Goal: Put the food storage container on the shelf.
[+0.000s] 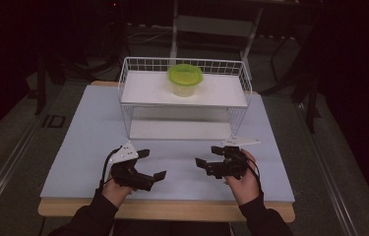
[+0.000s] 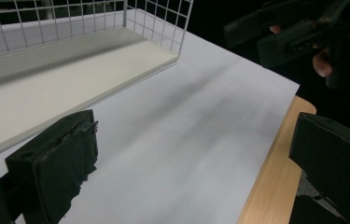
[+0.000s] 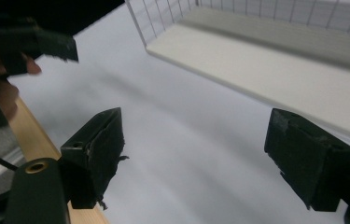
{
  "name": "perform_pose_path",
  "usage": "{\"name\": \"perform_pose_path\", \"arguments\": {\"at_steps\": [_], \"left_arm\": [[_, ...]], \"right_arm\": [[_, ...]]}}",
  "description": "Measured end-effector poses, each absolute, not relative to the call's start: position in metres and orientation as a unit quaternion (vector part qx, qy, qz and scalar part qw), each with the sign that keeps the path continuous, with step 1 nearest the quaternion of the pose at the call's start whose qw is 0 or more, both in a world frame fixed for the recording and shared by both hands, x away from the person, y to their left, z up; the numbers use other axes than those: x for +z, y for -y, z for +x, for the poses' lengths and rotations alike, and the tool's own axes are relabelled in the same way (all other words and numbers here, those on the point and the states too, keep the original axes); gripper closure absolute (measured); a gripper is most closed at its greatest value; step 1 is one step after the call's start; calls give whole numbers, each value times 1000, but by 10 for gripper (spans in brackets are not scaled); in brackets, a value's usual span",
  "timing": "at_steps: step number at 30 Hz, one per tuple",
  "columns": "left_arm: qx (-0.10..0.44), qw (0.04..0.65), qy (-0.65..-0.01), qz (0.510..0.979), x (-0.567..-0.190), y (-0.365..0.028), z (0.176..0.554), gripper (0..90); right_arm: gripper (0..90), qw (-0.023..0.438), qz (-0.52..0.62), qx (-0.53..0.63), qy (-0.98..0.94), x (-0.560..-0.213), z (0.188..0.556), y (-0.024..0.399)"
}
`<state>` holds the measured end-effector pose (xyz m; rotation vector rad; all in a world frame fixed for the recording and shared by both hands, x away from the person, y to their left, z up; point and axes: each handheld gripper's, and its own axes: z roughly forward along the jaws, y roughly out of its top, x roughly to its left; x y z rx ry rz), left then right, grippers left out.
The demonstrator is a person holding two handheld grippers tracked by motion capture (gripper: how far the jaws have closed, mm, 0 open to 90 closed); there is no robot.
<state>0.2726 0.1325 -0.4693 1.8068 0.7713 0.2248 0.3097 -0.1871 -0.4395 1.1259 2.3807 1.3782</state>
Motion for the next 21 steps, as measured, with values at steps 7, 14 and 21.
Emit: {"name": "perform_pose_path", "arguments": {"at_steps": [7, 14, 21], "left_arm": [[92, 543, -327, 768, -475, -131, 275, 20], [95, 539, -324, 772, -478, -132, 273, 20], [101, 540, -321, 772, -477, -135, 271, 20]], "right_arm": [[194, 95, 379, 446, -805, -457, 299, 200], [194, 121, 372, 438, -809, -467, 298, 206], [194, 125, 372, 419, -818, -479, 302, 204]]}}
